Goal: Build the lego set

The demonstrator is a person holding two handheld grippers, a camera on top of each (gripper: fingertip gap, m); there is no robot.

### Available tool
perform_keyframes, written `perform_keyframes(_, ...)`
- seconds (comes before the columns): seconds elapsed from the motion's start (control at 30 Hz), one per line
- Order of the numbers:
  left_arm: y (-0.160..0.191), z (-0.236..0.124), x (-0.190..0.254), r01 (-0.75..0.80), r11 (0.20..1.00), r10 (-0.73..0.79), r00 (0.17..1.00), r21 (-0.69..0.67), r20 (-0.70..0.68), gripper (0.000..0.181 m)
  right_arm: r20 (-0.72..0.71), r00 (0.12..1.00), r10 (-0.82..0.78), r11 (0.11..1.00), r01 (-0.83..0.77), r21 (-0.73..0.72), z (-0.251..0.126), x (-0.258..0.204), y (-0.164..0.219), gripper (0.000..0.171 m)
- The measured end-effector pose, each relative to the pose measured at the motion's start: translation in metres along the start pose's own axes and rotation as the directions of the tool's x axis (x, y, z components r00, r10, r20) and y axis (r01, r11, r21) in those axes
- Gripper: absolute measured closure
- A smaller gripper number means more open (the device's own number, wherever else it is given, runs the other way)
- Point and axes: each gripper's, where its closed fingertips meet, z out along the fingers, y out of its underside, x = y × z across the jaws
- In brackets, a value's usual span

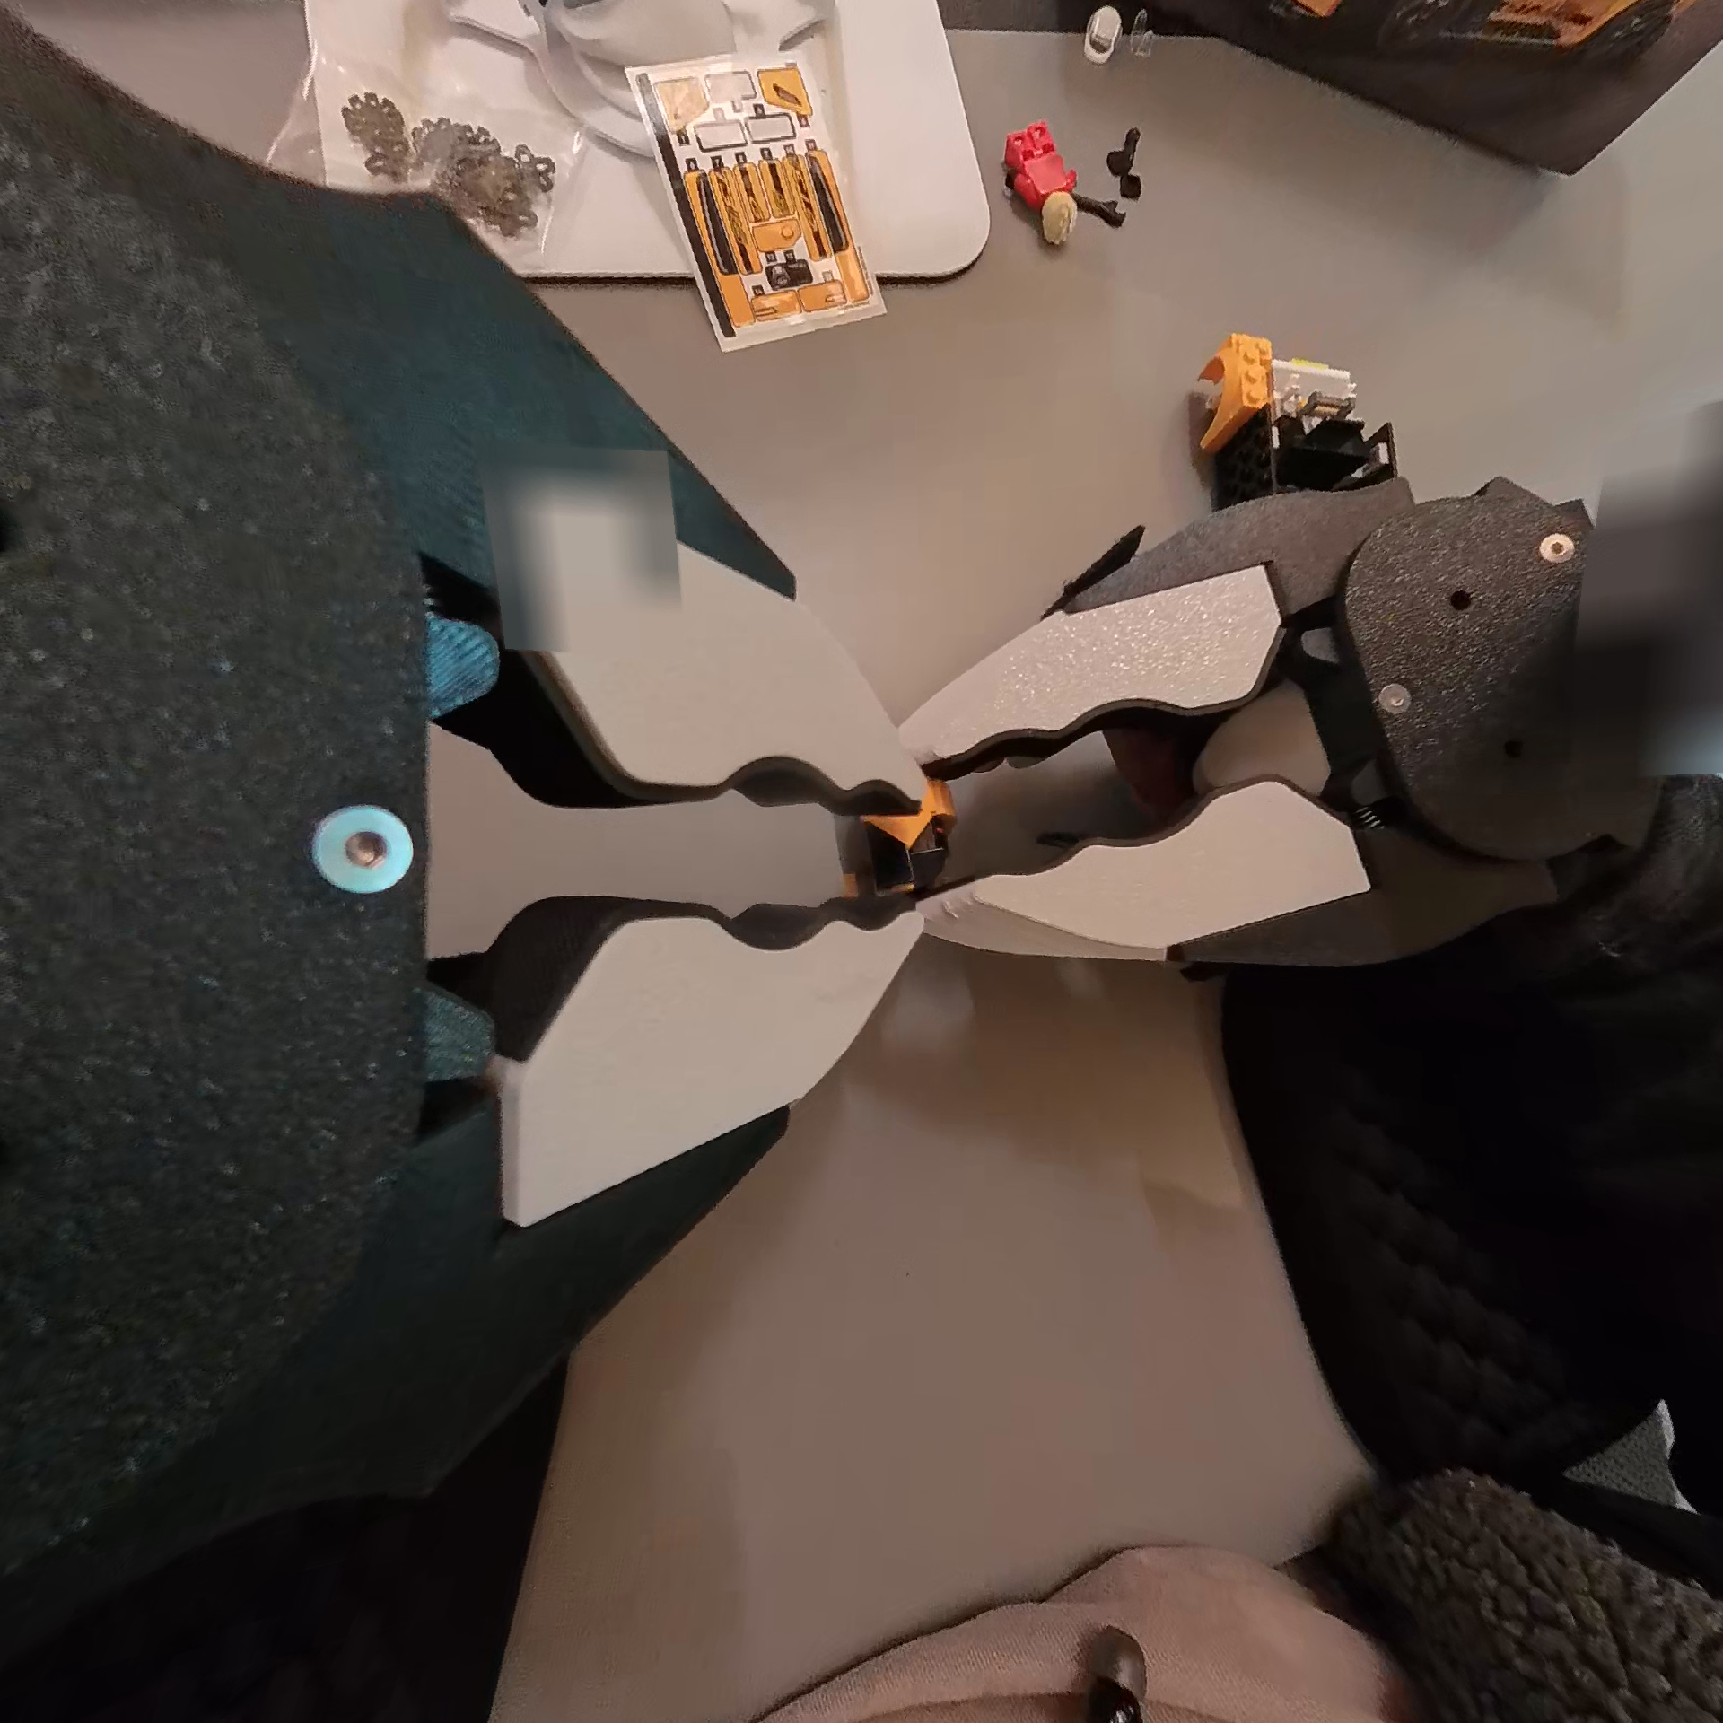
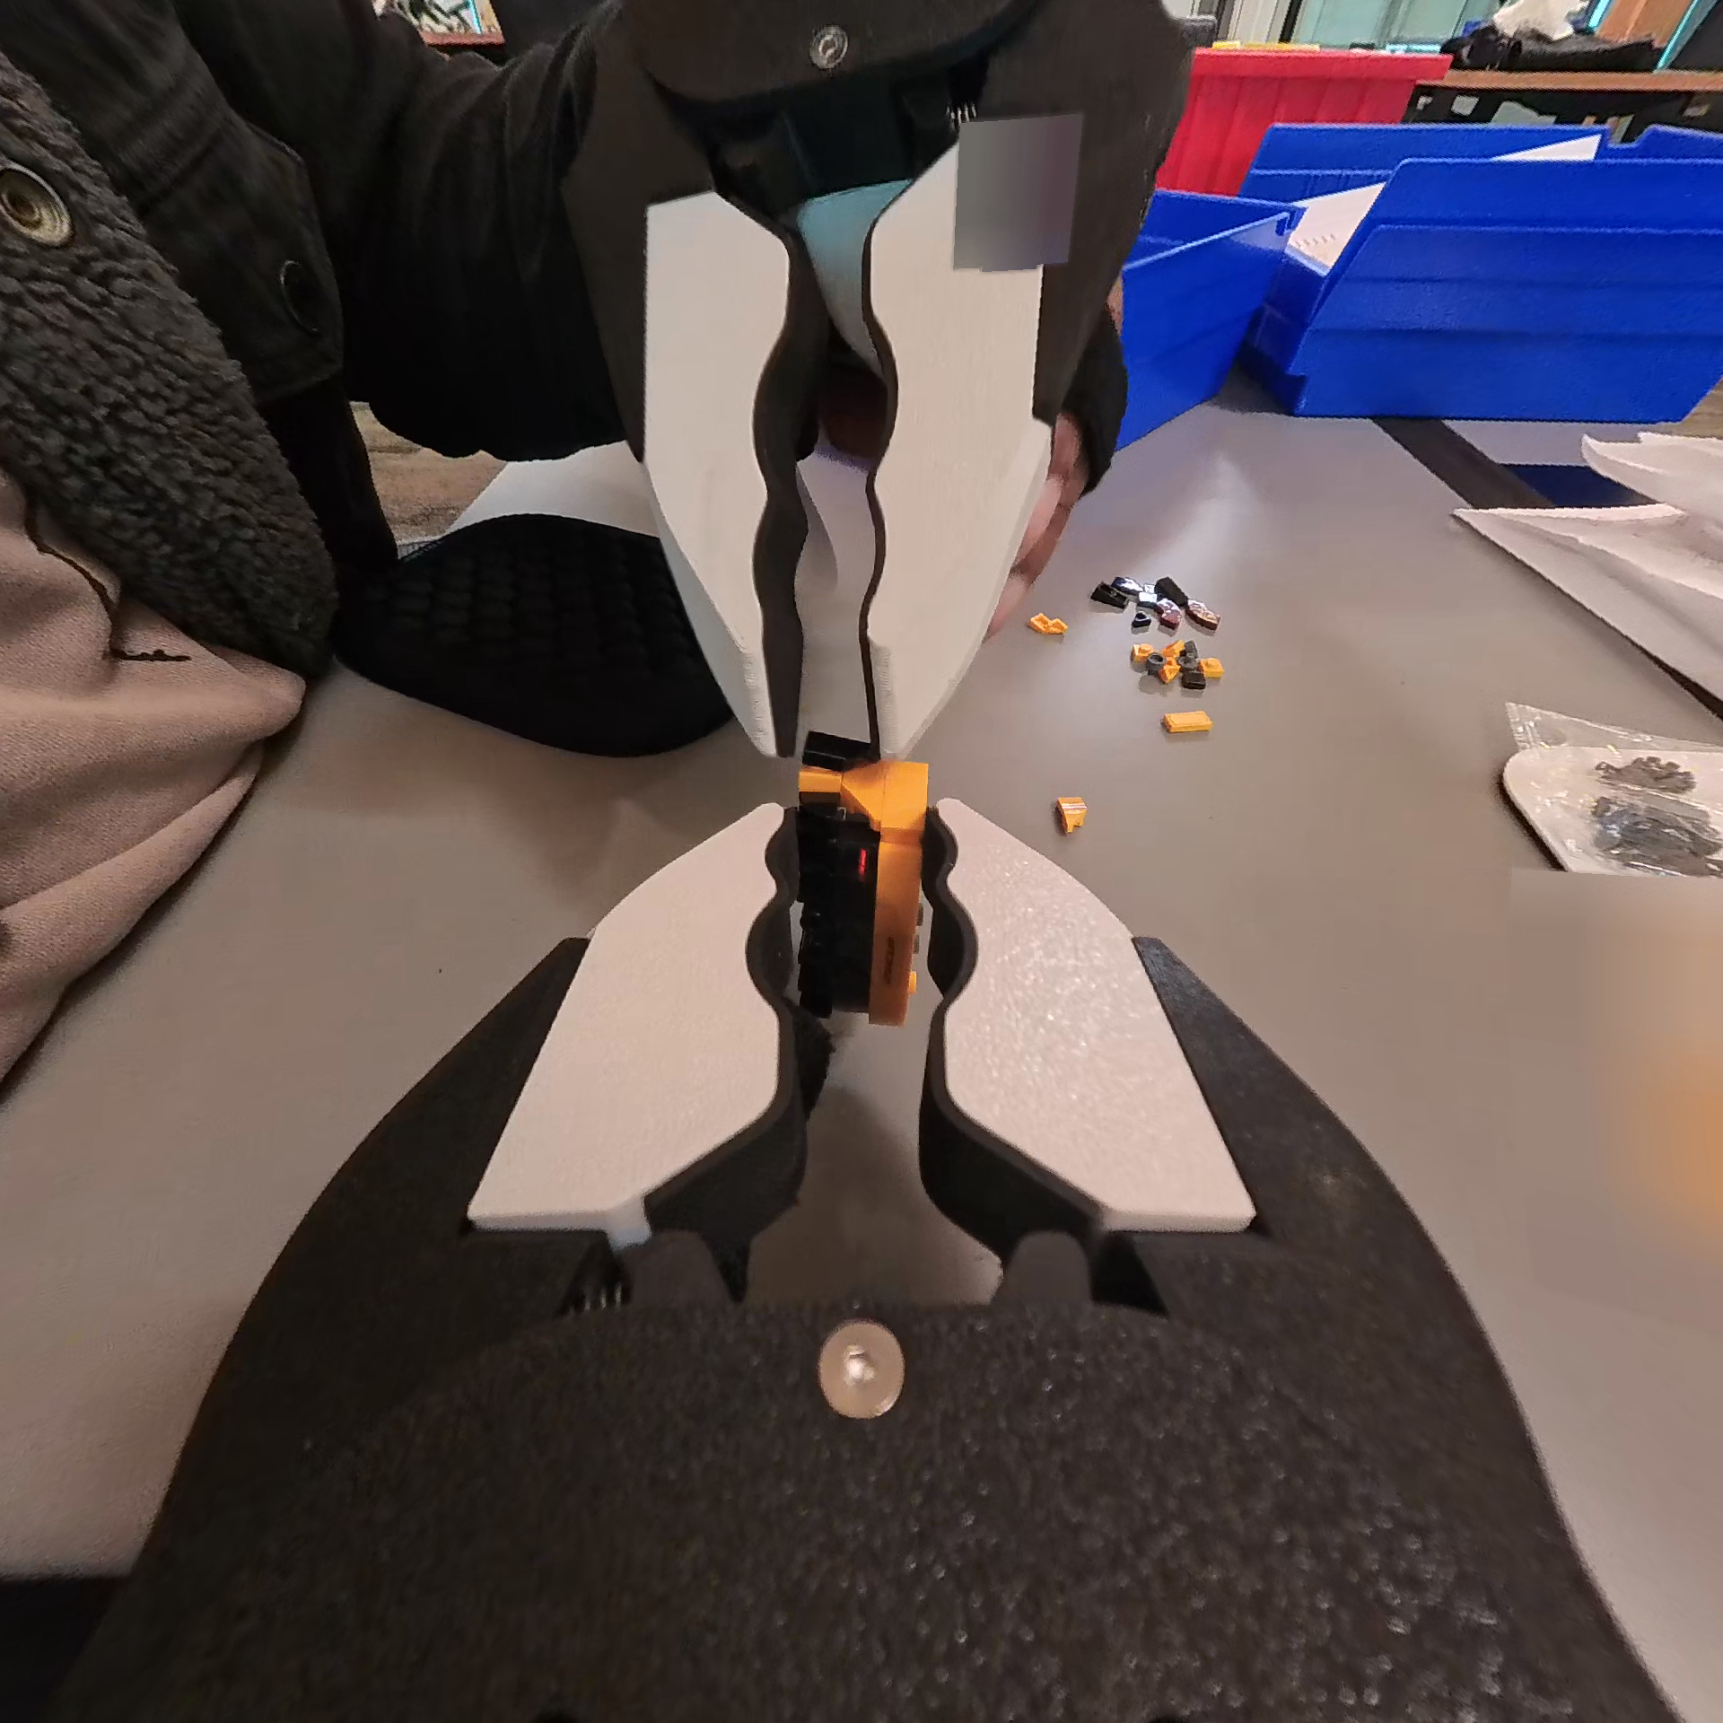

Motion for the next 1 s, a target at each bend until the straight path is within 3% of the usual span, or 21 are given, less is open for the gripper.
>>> perform_keyframes(0.13,-0.013,-0.007,0.000,0.057,0.995,-0.057,0.998,0.083,-0.009,0.162,-0.002,1.000,0.000,1.000,0.000,0.002,0.000,0.001,0.000,0.146)
perform_keyframes(0.27,-0.030,-0.025,-0.014,0.293,0.917,-0.289,0.956,0.271,-0.056,0.157,-0.010,1.000,-0.002,1.000,0.002,0.003,-0.001,0.002,0.000,0.146)
perform_keyframes(0.33,-0.030,-0.032,-0.023,0.429,0.839,-0.421,0.902,0.335,-0.099,0.154,-0.014,1.000,-0.002,1.000,0.002,0.006,-0.001,0.003,0.000,0.146)
perform_keyframes(0.47,-0.014,-0.035,-0.038,0.683,0.611,-0.657,0.720,0.401,-0.224,0.147,-0.025,1.000,-0.003,1.000,0.003,0.015,-0.002,0.005,-0.002,0.146)
perform_keyframes(0.67,0.017,-0.014,-0.039,0.892,0.233,-0.825,0.393,0.387,-0.407,0.129,-0.036,0.999,-0.002,0.999,0.003,0.038,-0.004,0.006,-0.006,0.146)
perform_keyframes(0.8,0.020,0.000,-0.028,0.943,0.096,-0.823,0.255,0.318,-0.508,0.124,-0.046,0.999,-0.001,0.999,0.003,0.048,-0.005,0.008,-0.007,0.146)
perform_keyframes(1.0,0.015,0.010,-0.021,0.972,-0.016,-0.795,0.130,0.234,-0.593,0.114,-0.062,0.998,0.000,0.998,0.004,0.064,-0.007,0.011,-0.010,0.146)
